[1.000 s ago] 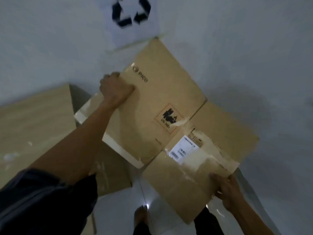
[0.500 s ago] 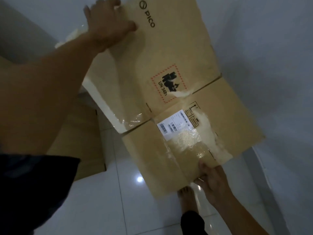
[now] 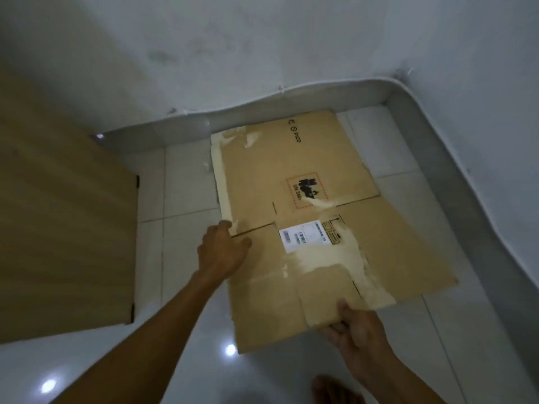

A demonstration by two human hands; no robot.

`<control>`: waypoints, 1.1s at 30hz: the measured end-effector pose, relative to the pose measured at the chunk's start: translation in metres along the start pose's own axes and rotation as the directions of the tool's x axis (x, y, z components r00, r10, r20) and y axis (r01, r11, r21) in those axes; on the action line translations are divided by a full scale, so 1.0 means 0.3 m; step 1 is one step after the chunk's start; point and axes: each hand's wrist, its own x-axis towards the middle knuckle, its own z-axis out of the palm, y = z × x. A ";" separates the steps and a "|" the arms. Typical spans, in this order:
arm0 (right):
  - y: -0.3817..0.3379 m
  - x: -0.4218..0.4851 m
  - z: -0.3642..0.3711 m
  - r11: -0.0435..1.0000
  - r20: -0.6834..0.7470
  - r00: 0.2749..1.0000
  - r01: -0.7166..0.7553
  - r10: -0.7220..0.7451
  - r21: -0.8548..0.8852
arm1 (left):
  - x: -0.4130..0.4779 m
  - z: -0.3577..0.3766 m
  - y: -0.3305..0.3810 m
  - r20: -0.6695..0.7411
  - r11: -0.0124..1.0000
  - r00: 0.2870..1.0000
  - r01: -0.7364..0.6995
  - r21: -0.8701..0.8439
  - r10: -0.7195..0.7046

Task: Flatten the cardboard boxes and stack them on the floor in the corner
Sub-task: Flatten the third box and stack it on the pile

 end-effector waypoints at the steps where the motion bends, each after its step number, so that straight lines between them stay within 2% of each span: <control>1: 0.000 -0.008 0.007 1.000 0.003 1.000 0.026 -0.026 -0.015 | 0.002 0.012 -0.022 0.001 0.997 0.998 0.056 -0.059 -0.056; 3: -0.001 -0.035 0.035 0.999 0.031 0.998 0.052 -0.052 0.004 | 0.011 0.024 -0.050 0.049 0.975 0.991 0.132 -0.178 -0.125; 5: -0.010 -0.058 0.060 0.994 0.121 0.989 0.078 -0.086 0.075 | 0.025 0.024 -0.059 0.083 0.957 0.985 0.164 -0.238 -0.148; 9: -0.048 -0.046 0.113 0.986 0.292 0.944 0.136 -0.157 0.092 | 0.086 -0.006 -0.061 -0.042 0.912 0.988 0.123 -0.390 -0.151; 11: -0.012 0.017 0.117 0.997 0.262 0.962 0.068 -0.073 0.028 | 0.101 -0.002 -0.077 -0.055 0.908 0.992 0.083 -0.411 -0.116; 14: 0.054 0.079 0.109 0.999 0.179 0.983 -0.043 0.048 -0.033 | 0.078 0.048 -0.123 0.036 0.902 0.996 0.086 -0.423 -0.078; 17: 0.070 0.099 0.098 1.000 0.188 0.982 -0.006 0.011 -0.028 | 0.047 0.104 -0.178 0.055 0.881 0.998 0.052 -0.470 -0.029; 21: 0.069 0.115 0.064 0.997 0.198 0.980 0.001 0.015 -0.080 | 0.040 0.159 -0.229 -0.017 0.841 1.000 -0.001 -0.542 -0.010; 24: 0.078 0.106 0.018 0.962 0.169 0.975 -0.095 0.142 -0.257 | 0.017 0.208 -0.259 -0.060 0.874 0.997 0.010 -0.486 -0.045; 27: 0.094 0.094 -0.012 0.941 0.095 0.984 -0.114 0.151 -0.318 | -0.016 0.265 -0.285 -0.102 0.923 0.994 -0.006 -0.385 -0.037; 29: 0.116 0.065 -0.007 0.936 0.088 0.994 -0.033 0.068 -0.349 | -0.034 0.308 -0.303 -0.122 0.950 0.992 -0.063 -0.307 0.027; 31: 0.126 0.051 0.019 0.873 0.127 0.979 0.202 -0.162 -0.443 | -0.049 0.347 -0.303 -0.124 0.959 0.991 -0.089 -0.268 0.057; 32: 0.120 0.058 0.032 0.772 0.178 0.935 0.353 -0.306 -0.528 | -0.053 0.364 -0.299 -0.129 0.965 0.990 -0.089 -0.248 0.058; 33: 0.111 0.083 0.038 0.597 0.251 0.861 0.492 -0.443 -0.633 | -0.055 0.378 -0.294 -0.135 0.970 0.989 -0.083 -0.227 0.053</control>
